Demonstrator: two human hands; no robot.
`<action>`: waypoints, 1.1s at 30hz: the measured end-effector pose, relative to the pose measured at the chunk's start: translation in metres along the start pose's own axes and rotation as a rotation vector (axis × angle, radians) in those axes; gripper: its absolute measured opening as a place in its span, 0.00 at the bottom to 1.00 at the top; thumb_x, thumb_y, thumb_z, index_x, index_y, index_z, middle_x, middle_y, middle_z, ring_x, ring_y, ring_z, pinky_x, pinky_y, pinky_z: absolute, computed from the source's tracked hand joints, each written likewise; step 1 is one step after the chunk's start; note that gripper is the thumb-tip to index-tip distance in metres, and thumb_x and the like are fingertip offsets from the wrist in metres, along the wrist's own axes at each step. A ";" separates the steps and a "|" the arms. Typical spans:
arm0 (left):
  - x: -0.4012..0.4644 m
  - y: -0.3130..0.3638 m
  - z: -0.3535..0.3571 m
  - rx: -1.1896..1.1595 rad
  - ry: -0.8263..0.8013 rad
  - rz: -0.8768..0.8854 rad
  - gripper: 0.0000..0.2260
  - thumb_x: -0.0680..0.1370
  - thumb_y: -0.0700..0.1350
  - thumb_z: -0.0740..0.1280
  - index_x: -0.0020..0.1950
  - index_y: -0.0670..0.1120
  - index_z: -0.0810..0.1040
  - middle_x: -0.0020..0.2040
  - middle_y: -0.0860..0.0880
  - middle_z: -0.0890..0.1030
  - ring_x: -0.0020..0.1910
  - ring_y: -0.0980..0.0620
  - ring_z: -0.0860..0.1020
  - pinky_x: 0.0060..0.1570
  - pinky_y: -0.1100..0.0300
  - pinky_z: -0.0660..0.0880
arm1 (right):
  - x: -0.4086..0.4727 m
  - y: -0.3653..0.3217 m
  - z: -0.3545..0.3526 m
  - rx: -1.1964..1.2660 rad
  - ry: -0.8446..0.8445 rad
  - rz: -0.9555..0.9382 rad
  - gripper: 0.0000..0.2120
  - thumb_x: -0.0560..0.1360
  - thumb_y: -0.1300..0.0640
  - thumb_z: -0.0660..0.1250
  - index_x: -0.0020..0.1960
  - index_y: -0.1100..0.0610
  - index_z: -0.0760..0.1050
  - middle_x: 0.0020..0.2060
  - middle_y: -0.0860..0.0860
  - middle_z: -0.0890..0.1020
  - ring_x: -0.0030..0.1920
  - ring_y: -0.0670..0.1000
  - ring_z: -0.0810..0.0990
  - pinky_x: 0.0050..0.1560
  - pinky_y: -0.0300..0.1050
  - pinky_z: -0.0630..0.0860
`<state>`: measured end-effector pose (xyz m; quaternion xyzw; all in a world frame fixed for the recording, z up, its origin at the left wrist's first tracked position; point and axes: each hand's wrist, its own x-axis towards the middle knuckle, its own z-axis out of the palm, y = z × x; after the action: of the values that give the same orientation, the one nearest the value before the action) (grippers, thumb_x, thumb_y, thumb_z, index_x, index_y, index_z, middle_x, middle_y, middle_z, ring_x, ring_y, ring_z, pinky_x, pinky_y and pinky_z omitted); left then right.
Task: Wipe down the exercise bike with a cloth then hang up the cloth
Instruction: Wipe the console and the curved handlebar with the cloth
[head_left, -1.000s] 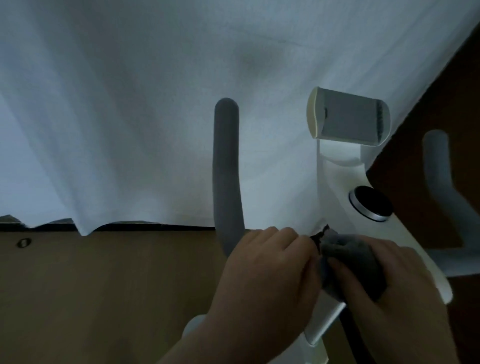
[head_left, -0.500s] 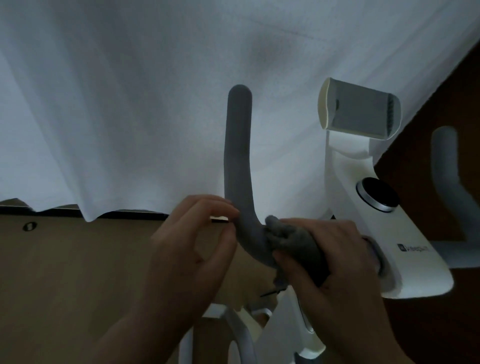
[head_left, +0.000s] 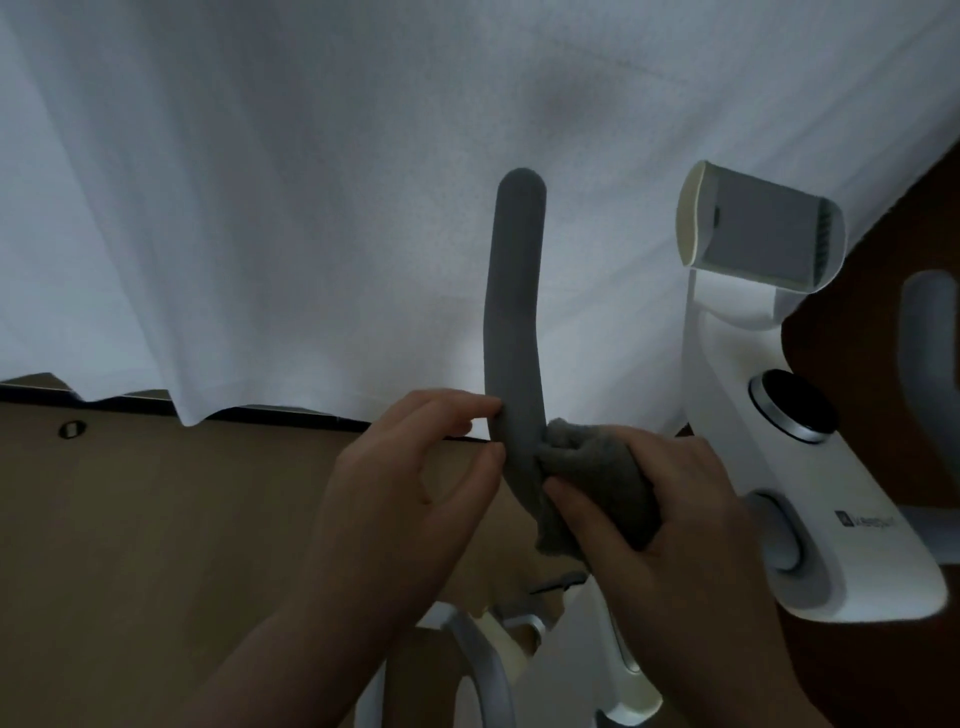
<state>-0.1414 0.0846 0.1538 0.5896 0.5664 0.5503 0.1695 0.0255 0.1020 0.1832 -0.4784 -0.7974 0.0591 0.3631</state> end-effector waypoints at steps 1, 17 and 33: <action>0.001 -0.002 0.000 0.003 -0.005 0.006 0.12 0.73 0.45 0.69 0.56 0.49 0.81 0.49 0.58 0.81 0.49 0.62 0.78 0.48 0.72 0.73 | 0.005 -0.003 0.004 -0.027 0.017 -0.004 0.15 0.71 0.41 0.62 0.50 0.50 0.78 0.39 0.32 0.71 0.42 0.39 0.68 0.43 0.32 0.67; 0.027 -0.026 -0.012 -0.123 -0.177 0.142 0.09 0.74 0.46 0.67 0.52 0.50 0.81 0.48 0.58 0.81 0.47 0.62 0.79 0.48 0.68 0.76 | -0.002 -0.029 0.016 -0.224 0.134 0.247 0.15 0.70 0.38 0.60 0.51 0.44 0.76 0.39 0.31 0.69 0.42 0.44 0.72 0.44 0.57 0.77; 0.044 -0.051 -0.011 -0.214 -0.319 0.123 0.09 0.67 0.41 0.59 0.43 0.43 0.75 0.35 0.42 0.79 0.31 0.47 0.81 0.44 0.91 0.48 | -0.005 -0.054 0.016 -0.277 0.199 0.427 0.09 0.71 0.33 0.61 0.49 0.34 0.70 0.47 0.25 0.70 0.47 0.43 0.75 0.46 0.45 0.76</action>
<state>-0.1857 0.1329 0.1358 0.6814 0.4337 0.5163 0.2847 -0.0224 0.0731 0.1928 -0.6843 -0.6393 -0.0225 0.3499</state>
